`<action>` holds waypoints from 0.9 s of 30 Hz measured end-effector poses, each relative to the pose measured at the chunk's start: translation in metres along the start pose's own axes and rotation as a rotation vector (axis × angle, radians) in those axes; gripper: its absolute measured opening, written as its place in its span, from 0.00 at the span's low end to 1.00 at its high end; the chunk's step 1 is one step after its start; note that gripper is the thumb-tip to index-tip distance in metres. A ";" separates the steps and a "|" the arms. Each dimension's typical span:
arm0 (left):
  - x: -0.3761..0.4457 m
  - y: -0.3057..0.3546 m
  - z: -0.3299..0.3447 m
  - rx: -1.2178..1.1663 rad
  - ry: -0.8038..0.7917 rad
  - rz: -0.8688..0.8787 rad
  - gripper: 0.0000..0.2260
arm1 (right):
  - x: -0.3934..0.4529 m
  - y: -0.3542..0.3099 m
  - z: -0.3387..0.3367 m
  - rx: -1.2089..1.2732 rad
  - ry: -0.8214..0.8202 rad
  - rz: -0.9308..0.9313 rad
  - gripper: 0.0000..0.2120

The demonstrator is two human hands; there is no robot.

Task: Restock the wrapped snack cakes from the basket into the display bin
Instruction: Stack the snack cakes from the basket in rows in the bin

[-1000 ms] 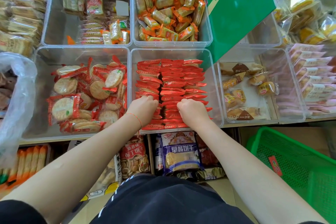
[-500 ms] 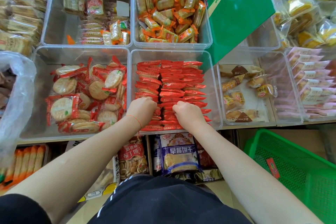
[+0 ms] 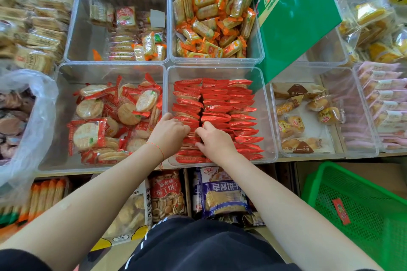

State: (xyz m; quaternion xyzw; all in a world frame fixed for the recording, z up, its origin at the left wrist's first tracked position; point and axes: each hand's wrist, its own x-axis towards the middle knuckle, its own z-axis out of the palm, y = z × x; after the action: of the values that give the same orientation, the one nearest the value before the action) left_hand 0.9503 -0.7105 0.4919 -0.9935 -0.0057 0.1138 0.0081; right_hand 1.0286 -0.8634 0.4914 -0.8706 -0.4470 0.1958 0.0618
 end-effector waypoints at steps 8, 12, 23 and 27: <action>-0.006 -0.010 0.001 -0.039 -0.015 0.024 0.05 | 0.004 -0.004 -0.003 -0.160 0.012 -0.171 0.06; -0.005 -0.007 0.000 -0.042 -0.024 0.013 0.05 | 0.002 -0.002 0.000 -0.045 0.061 -0.086 0.06; -0.005 -0.011 0.003 -0.112 0.056 -0.076 0.13 | 0.000 0.005 -0.003 0.137 0.011 0.061 0.08; -0.003 -0.009 0.001 -0.096 0.020 -0.078 0.15 | -0.001 0.005 -0.003 0.270 0.022 0.166 0.08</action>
State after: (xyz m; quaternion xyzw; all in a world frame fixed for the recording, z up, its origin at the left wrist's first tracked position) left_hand 0.9467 -0.7011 0.4920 -0.9928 -0.0496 0.1029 -0.0350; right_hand 1.0335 -0.8668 0.4929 -0.8905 -0.3423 0.2492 0.1665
